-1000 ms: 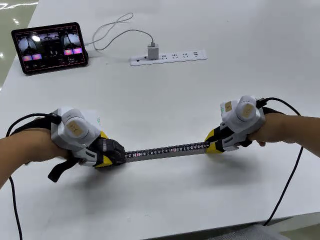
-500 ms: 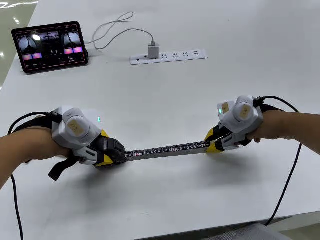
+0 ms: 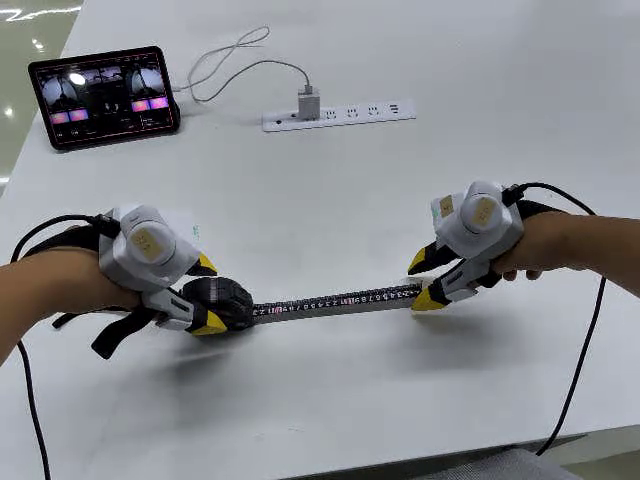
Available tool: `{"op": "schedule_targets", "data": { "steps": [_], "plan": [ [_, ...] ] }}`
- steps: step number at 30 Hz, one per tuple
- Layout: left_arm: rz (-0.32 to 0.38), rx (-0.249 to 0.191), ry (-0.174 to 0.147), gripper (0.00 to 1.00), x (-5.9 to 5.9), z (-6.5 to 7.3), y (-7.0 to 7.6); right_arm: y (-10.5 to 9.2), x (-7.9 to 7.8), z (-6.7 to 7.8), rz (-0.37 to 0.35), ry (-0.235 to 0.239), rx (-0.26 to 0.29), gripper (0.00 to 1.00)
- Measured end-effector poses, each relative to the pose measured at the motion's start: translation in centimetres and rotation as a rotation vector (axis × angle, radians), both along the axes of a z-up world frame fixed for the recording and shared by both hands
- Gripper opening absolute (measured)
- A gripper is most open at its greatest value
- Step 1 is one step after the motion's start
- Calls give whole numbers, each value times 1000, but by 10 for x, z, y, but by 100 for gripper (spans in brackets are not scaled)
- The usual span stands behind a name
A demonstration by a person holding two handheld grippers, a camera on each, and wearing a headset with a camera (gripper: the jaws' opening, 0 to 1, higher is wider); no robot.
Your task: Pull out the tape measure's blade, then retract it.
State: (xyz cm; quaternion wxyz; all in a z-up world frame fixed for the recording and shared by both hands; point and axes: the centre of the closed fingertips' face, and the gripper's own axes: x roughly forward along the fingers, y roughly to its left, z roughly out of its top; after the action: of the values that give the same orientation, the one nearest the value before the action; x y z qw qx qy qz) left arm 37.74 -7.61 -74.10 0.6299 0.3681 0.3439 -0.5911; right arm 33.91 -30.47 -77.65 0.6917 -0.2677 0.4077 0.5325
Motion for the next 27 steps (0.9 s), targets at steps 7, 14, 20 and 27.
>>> {"op": "schedule_targets", "data": {
  "steps": [7, 14, 20, 27],
  "plan": [
    [66, -42, 26, 58, 2, 9, -3, 1, -3, 6, -34, -5, 16, 34],
    [128, -78, 23, 72, 7, 11, 3, -3, -2, 10, -70, -16, 27, 40],
    [180, -99, 33, 81, 3, 11, 14, -6, 0, 16, -120, -35, 47, 45],
    [316, -198, 18, 99, 11, 18, 25, -13, -2, 19, -200, -28, 60, 53]
  ]
}}
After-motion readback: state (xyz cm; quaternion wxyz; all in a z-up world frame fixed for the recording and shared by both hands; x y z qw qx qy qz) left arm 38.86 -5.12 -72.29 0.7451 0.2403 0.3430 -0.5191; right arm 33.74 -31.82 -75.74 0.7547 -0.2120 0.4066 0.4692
